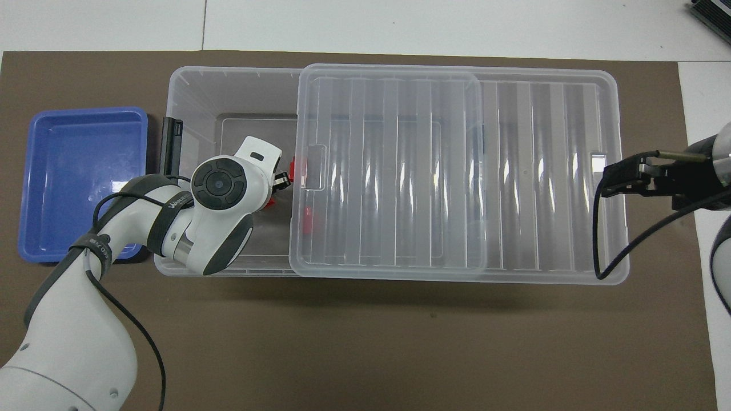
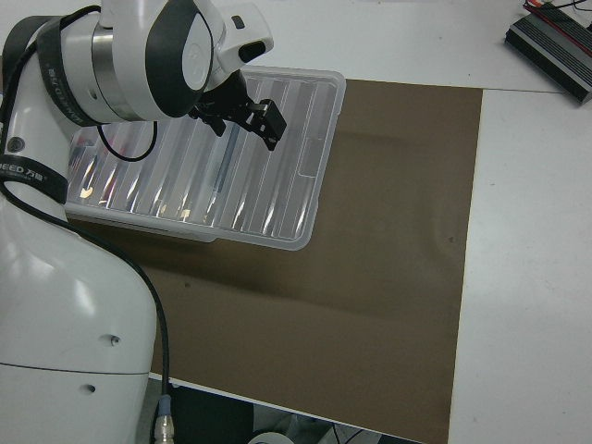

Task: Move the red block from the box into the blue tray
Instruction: 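Carry the red block into the blue tray with the left gripper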

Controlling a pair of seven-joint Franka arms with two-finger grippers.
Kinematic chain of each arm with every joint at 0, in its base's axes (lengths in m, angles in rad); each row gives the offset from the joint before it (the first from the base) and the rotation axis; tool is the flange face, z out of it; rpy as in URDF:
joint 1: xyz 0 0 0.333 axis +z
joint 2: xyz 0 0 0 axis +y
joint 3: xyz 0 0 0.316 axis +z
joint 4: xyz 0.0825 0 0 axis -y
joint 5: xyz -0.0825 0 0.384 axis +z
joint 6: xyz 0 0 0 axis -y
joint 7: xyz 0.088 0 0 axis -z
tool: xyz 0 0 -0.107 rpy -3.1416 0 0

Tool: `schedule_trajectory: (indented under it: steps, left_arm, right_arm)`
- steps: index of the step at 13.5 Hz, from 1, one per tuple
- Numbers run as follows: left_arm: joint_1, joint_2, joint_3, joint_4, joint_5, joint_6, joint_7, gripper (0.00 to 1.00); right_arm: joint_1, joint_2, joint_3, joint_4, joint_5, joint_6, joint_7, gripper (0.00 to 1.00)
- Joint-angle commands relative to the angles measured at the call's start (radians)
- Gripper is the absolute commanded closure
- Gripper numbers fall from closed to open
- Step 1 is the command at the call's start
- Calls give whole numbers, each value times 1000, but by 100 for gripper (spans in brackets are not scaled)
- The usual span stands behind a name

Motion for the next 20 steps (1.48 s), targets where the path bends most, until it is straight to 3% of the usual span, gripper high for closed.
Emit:
schedule_trajectory:
  steps: [1, 5, 8, 11, 13, 14, 15, 17, 18, 20]
  left_arm:
    - [-15, -35, 10, -18, 26, -60, -3, 75]
    - [-14, -65, 7, 93, 26, -252, 38, 77]
    - [-4, -93, 2, 254, -13, -488, 98, 77]
    - [27, -89, 19, 454, -83, -721, 294, 77]
    - [127, -84, 18, 503, -101, -766, 496, 77]
    - [176, -84, 19, 500, -103, -752, 597, 77]
    - [230, -84, 18, 493, -106, -728, 688, 77]
    - [307, -84, 18, 474, -113, -673, 828, 77]
    - [349, -84, 18, 453, -112, -626, 885, 78]
    - [411, -92, 18, 395, -113, -530, 986, 79]
  right_arm:
    - [-14, -19, 3, -12, 22, -4, 5, 0]
    - [-14, -19, 5, -12, 22, -5, 5, 0]
    - [-14, -19, 5, -12, 22, -4, 5, 0]
    - [-17, -19, 0, -12, 22, -4, 2, 0]
    - [-42, -19, -4, -12, 23, 1, 5, 0]
    - [-49, -17, -6, -13, 23, 13, 2, 6]
    - [-75, -17, -6, -21, 23, 50, -4, 24]
    - [-120, -25, -6, -70, 23, 122, -29, 83]
    - [-149, -28, -6, -108, 23, 171, -30, 100]
    - [-176, -28, -7, -183, 23, 278, -30, 100]
